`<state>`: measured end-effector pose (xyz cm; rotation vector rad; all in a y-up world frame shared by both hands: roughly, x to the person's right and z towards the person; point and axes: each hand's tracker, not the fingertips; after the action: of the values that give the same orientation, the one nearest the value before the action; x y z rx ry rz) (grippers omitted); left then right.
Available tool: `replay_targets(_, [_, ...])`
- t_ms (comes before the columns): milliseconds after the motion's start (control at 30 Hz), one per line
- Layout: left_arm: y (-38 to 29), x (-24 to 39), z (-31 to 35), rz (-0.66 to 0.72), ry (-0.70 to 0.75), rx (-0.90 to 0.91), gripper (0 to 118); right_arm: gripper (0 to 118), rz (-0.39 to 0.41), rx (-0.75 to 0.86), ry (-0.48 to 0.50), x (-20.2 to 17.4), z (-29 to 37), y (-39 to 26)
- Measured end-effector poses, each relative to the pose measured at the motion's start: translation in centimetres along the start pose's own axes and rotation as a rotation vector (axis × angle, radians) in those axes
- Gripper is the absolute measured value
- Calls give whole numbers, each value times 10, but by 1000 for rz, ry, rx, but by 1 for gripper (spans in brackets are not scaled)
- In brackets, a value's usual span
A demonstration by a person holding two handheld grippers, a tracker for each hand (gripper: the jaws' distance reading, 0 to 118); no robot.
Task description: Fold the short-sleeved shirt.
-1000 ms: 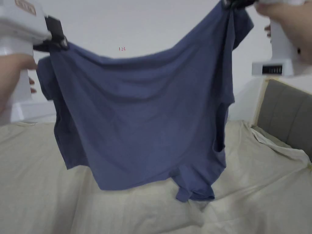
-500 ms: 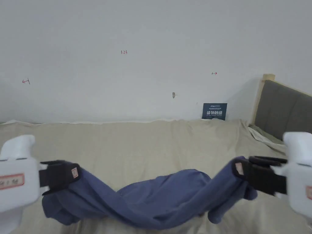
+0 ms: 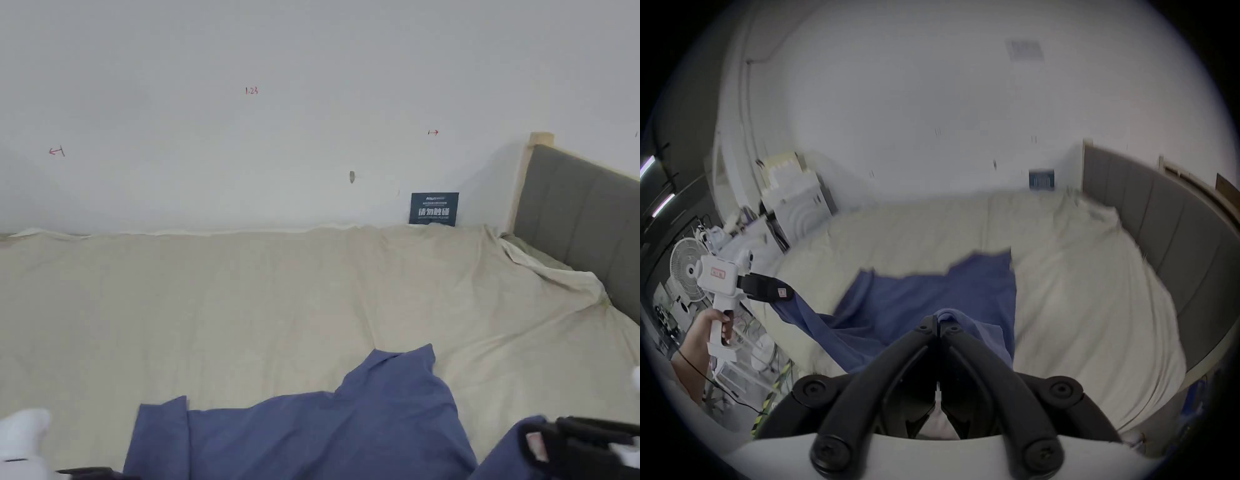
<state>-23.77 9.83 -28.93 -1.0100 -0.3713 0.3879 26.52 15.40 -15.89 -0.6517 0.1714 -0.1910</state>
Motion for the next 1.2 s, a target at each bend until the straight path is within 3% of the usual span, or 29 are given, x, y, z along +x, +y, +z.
replay_targets(100, [-10, -17, -52, 93, 16, -112, 10, 1, -69, -176, -13, 20, -73, -23])
replay_targets(167, [-12, -37, -78, 151, 11, -160, 27, 1, -93, -279, -52, 25, -112, -35])
replay_targets(267, [-18, -54, -94, 209, 61, -185, 76, 7, -154, -343, -65, 37, -142, -51])
replay_targets(300, [-18, -67, -96, 224, 60, -188, 81, 27, -196, -360, -59, 43, -148, -52])
replay_targets(333, [-20, -75, -95, 253, 20, -172, 81, 80, -245, -378, -39, 49, -151, -54])
replay_targets(367, [-22, -81, -92, 277, -7, -165, 81, 113, -287, -424, -38, 54, -154, -57])
replay_targets(400, [-24, -87, -87, 285, -13, -161, 81, 117, -317, -426, -38, 55, -147, -59])
replay_targets(433, [-25, -81, -76, 279, -7, -162, 81, 112, -323, -362, -56, 59, -137, -55])
replay_targets(633, [-23, -90, -18, 215, 128, -71, 81, 113, -313, -312, -104, 64, -99, -47])
replay_targets(667, [-22, -87, -7, 199, 141, -37, 81, 113, -347, -262, -130, 66, -96, -47])
replay_targets(800, [-22, -66, 43, 172, 101, 154, 80, 111, -368, -134, -57, 50, -63, -42])
replay_targets(833, [-19, -66, 52, 172, 67, 212, 80, 104, -380, -114, -36, 46, -57, -42])
replay_targets(900, [-17, -50, 69, 185, 14, 299, 75, 74, -411, -58, 30, 38, -47, -41])
replay_targets(933, [-14, -42, 72, 181, 0, 313, 73, 65, -442, -41, 61, 44, -47, -41])
replay_targets(967, [-6, -32, 72, 157, -23, 313, 73, 65, -444, -21, 84, 45, -47, -39])
replay_targets(1000, [4, -22, 68, 116, -35, 295, 59, 30, -450, -3, 70, 47, -49, -38])
replay_targets(1033, [16, -12, 60, 76, -44, 281, 7, 0, -417, -42, 71, 46, -53, -37])
replay_targets(1067, [29, -3, 53, 43, -2, 279, 0, 0, -341, 2, 7, 38, -51, -30])
replay_targets(1100, [52, -13, 33, 15, 11, 257, 0, 0, -268, -19, 32, 30, -57, -23])
replay_targets(1200, [101, 7, -16, -112, 102, 175, 0, 0, -157, -61, 42, 22, -76, -17])
